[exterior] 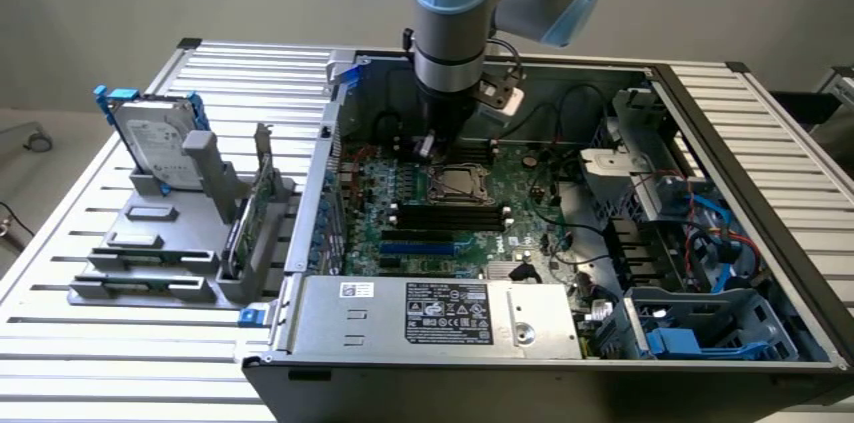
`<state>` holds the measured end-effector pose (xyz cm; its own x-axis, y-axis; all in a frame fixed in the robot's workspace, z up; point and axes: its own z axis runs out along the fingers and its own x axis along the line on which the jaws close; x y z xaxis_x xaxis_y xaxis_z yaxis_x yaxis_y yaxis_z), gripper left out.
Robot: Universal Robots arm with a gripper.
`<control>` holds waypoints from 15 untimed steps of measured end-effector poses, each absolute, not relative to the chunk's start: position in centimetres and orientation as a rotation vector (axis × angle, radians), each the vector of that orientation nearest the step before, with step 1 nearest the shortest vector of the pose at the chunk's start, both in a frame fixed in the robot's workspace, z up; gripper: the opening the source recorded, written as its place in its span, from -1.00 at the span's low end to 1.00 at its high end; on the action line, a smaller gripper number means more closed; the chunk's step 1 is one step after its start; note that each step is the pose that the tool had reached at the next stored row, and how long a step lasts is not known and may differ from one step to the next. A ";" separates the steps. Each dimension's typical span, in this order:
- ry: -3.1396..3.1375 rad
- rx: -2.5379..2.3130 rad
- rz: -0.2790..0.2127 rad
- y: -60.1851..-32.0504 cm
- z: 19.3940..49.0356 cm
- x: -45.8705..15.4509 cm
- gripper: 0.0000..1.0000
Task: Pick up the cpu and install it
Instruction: 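Install the first cpu locking lever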
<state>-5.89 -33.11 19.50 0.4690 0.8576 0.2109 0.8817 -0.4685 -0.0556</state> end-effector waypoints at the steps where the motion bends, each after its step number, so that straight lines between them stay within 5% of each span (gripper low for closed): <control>1: -1.525 -2.556 -0.229 -33.1 19.5 -5.9 -0.79; 15: -1.508 -2.572 -0.228 -32.9 19.5 -5.6 -0.79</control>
<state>-5.63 -32.93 19.48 0.4829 0.8509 0.2068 0.8740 -0.4831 -0.0533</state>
